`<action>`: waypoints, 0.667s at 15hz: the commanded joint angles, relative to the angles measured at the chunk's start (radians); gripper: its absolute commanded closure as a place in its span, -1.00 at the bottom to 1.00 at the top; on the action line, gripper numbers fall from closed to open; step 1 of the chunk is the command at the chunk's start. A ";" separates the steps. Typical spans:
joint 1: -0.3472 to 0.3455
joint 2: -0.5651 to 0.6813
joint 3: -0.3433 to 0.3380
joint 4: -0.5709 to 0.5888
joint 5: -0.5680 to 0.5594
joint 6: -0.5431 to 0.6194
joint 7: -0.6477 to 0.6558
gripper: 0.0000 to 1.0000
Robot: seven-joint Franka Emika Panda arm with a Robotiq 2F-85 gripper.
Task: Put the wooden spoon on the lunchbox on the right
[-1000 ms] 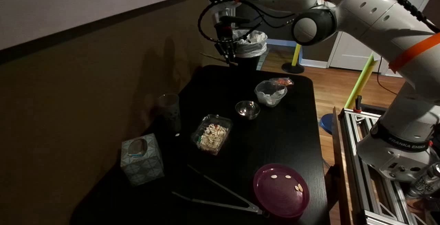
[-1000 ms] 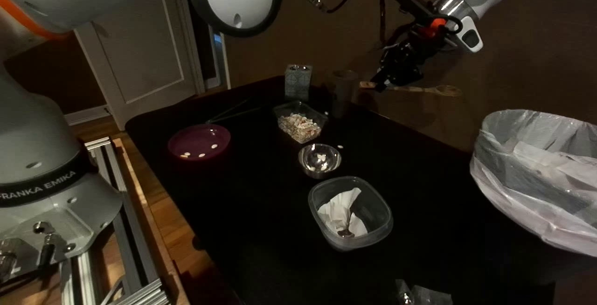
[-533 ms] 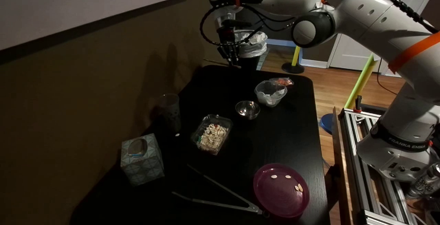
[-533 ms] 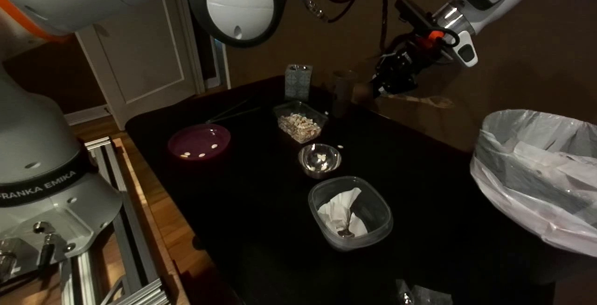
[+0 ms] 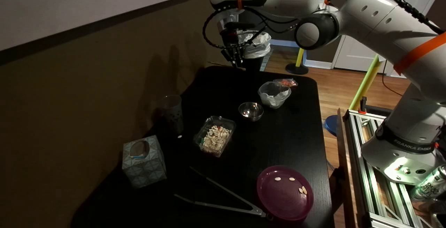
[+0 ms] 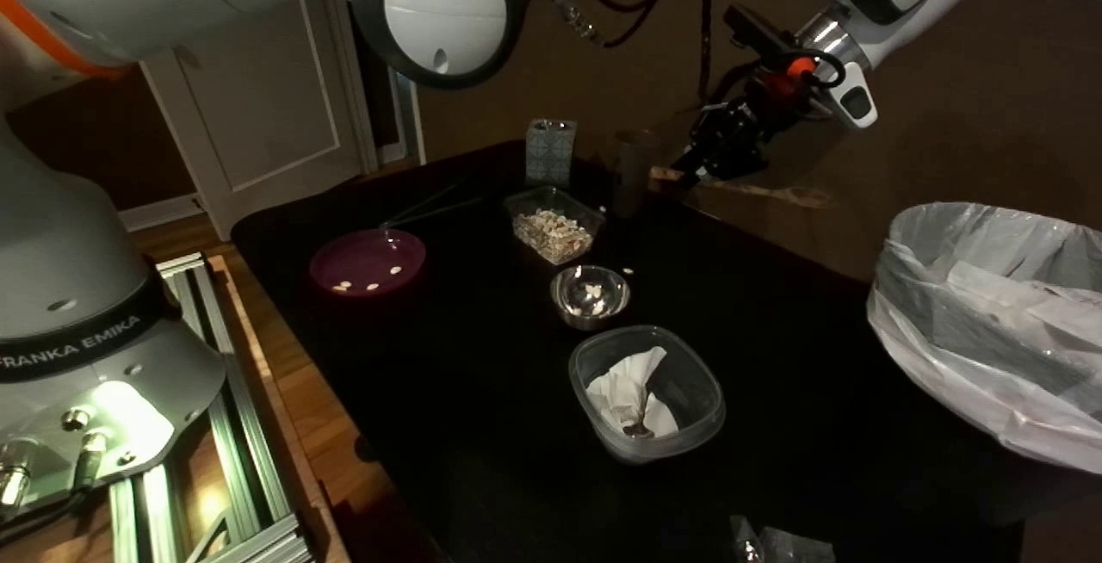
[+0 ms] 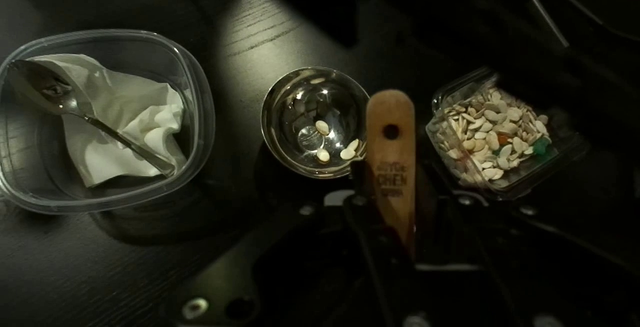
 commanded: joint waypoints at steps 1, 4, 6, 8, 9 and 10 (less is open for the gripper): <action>0.027 0.038 0.009 0.013 -0.007 -0.042 -0.024 0.87; 0.067 0.068 0.011 0.012 -0.022 -0.160 -0.064 0.87; 0.091 0.087 -0.007 0.022 -0.040 -0.214 -0.036 0.87; 0.104 0.059 -0.022 -0.067 -0.065 -0.186 0.024 0.87; 0.104 0.070 -0.022 -0.058 -0.061 -0.189 0.070 0.87; 0.104 0.071 -0.022 -0.070 -0.056 -0.189 0.099 0.87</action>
